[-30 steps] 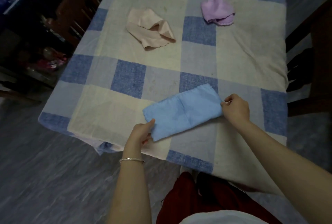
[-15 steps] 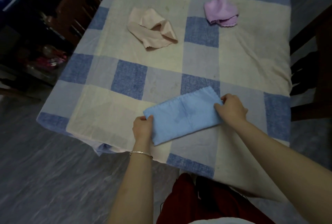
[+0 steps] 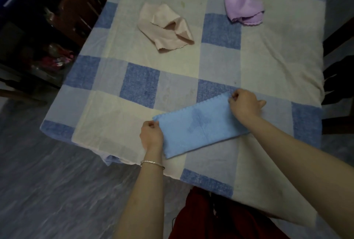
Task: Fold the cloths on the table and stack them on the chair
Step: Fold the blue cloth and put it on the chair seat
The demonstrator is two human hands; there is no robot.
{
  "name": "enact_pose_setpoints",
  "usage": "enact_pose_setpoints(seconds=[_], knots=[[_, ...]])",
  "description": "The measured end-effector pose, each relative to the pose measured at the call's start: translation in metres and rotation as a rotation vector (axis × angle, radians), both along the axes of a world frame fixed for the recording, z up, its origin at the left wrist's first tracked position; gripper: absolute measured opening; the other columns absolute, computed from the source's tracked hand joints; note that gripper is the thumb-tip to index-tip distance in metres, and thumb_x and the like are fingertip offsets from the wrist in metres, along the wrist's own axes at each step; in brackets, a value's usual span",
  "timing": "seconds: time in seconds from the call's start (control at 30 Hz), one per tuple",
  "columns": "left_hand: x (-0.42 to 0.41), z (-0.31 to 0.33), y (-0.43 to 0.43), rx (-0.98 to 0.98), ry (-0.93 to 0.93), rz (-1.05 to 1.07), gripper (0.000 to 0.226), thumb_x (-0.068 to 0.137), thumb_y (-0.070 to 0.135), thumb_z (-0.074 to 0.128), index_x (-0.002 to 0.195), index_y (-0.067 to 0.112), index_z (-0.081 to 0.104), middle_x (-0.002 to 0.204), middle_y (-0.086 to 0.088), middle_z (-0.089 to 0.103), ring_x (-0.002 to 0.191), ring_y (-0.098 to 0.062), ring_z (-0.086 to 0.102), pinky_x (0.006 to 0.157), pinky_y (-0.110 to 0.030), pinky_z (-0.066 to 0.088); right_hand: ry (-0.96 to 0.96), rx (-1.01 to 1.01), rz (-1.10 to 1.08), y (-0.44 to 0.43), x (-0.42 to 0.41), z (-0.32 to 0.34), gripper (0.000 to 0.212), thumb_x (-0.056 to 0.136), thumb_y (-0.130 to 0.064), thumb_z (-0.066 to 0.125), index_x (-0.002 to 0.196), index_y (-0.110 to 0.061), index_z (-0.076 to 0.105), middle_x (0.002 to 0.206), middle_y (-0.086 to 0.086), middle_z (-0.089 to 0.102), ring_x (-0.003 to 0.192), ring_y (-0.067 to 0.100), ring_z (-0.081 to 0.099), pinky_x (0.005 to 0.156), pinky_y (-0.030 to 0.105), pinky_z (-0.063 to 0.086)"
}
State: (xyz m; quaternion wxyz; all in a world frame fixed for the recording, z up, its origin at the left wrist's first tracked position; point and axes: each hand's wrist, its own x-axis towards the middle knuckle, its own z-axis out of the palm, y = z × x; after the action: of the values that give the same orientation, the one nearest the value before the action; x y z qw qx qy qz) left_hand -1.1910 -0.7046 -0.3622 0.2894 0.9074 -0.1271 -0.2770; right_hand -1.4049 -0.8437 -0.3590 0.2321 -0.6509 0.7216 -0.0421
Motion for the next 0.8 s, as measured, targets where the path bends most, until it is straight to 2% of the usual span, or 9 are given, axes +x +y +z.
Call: enact_pose_setpoints(seconds=[0.13, 0.23, 0.3, 0.43, 0.53, 0.6, 0.67, 0.73, 0.8], knots=[[-0.007, 0.002, 0.0, 0.004, 0.0, -0.017, 0.031, 0.093, 0.021, 0.052, 0.117, 0.002, 0.053, 0.116, -0.017, 0.061, 0.11, -0.034, 0.055, 0.088, -0.033, 0.041, -0.018, 0.019, -0.006, -0.001, 0.0, 0.001, 0.02, 0.088, -0.026, 0.054, 0.105, -0.016, 0.059, 0.11, 0.009, 0.063, 0.106, 0.031, 0.055, 0.095, 0.044, 0.026], [-0.013, 0.001, -0.001, -0.048, -0.016, -0.031, 0.039, 0.088, 0.021, 0.059, 0.12, 0.001, 0.048, 0.122, -0.017, 0.055, 0.112, -0.034, 0.054, 0.092, -0.036, 0.042, -0.036, 0.098, -0.053, 0.003, -0.004, 0.003, 0.042, 0.09, -0.036, 0.051, 0.121, -0.01, 0.049, 0.126, 0.013, 0.053, 0.115, 0.035, 0.051, 0.099, 0.048, 0.028], [-0.017, 0.0, -0.002, -0.016, -0.043, -0.063, 0.048, 0.084, 0.02, 0.063, 0.124, 0.002, 0.045, 0.127, -0.018, 0.05, 0.115, -0.035, 0.052, 0.094, -0.039, 0.043, -0.035, 0.155, -0.08, 0.009, -0.009, 0.005, 0.053, 0.088, -0.043, 0.051, 0.127, -0.008, 0.045, 0.132, 0.015, 0.048, 0.12, 0.036, 0.048, 0.1, 0.049, 0.031], [-0.025, 0.003, -0.001, 0.068, -0.095, -0.053, 0.061, 0.081, 0.02, 0.066, 0.132, 0.004, 0.036, 0.134, -0.018, 0.038, 0.117, -0.038, 0.047, 0.096, -0.043, 0.041, 0.044, 0.247, -0.075, 0.023, -0.026, 0.005, 0.066, 0.077, -0.056, 0.059, 0.121, -0.008, 0.048, 0.126, 0.014, 0.053, 0.115, 0.034, 0.052, 0.096, 0.045, 0.04], [-0.029, 0.005, 0.001, -0.026, -0.092, -0.031, 0.045, 0.082, 0.013, 0.06, 0.122, 0.002, 0.042, 0.126, -0.019, 0.045, 0.108, -0.038, 0.052, 0.091, -0.04, 0.042, 0.079, 0.349, -0.101, 0.032, -0.037, 0.005, 0.074, 0.072, -0.066, 0.06, 0.119, -0.01, 0.05, 0.122, 0.013, 0.057, 0.112, 0.032, 0.055, 0.093, 0.042, 0.043], [-0.033, 0.009, 0.004, -0.039, -0.009, -0.072, 0.032, 0.086, 0.013, 0.053, 0.116, 0.006, 0.047, 0.116, -0.016, 0.056, 0.106, -0.035, 0.056, 0.087, -0.036, 0.042, 0.059, 0.397, -0.109, 0.034, -0.041, 0.005, 0.073, 0.072, -0.066, 0.06, 0.116, -0.009, 0.053, 0.119, 0.013, 0.06, 0.109, 0.032, 0.057, 0.091, 0.041, 0.044], [-0.038, 0.013, 0.007, 0.043, -0.002, -0.191, 0.027, 0.088, 0.015, 0.047, 0.114, 0.011, 0.051, 0.11, -0.012, 0.063, 0.105, -0.033, 0.058, 0.085, -0.034, 0.043, 0.046, 0.421, -0.094, 0.036, -0.04, 0.007, 0.062, 0.073, -0.062, 0.061, 0.108, -0.01, 0.059, 0.116, 0.013, 0.062, 0.107, 0.032, 0.059, 0.089, 0.039, 0.045], [-0.042, 0.013, 0.012, 0.122, -0.03, -0.318, 0.026, 0.089, 0.019, 0.047, 0.114, 0.016, 0.055, 0.112, -0.007, 0.065, 0.106, -0.031, 0.058, 0.089, -0.033, 0.042, 0.031, 0.384, -0.063, 0.038, -0.036, 0.011, 0.039, 0.076, -0.051, 0.063, 0.091, -0.016, 0.061, 0.108, 0.011, 0.065, 0.102, 0.031, 0.061, 0.085, 0.035, 0.044], [-0.043, 0.011, 0.014, 0.172, -0.027, -0.387, 0.026, 0.089, 0.023, 0.048, 0.114, 0.022, 0.057, 0.115, -0.003, 0.065, 0.109, -0.029, 0.058, 0.093, -0.033, 0.04, -0.029, 0.308, -0.035, 0.041, -0.029, 0.016, 0.019, 0.076, -0.036, 0.064, 0.075, -0.019, 0.055, 0.093, 0.009, 0.065, 0.096, 0.031, 0.062, 0.075, 0.031, 0.042]])
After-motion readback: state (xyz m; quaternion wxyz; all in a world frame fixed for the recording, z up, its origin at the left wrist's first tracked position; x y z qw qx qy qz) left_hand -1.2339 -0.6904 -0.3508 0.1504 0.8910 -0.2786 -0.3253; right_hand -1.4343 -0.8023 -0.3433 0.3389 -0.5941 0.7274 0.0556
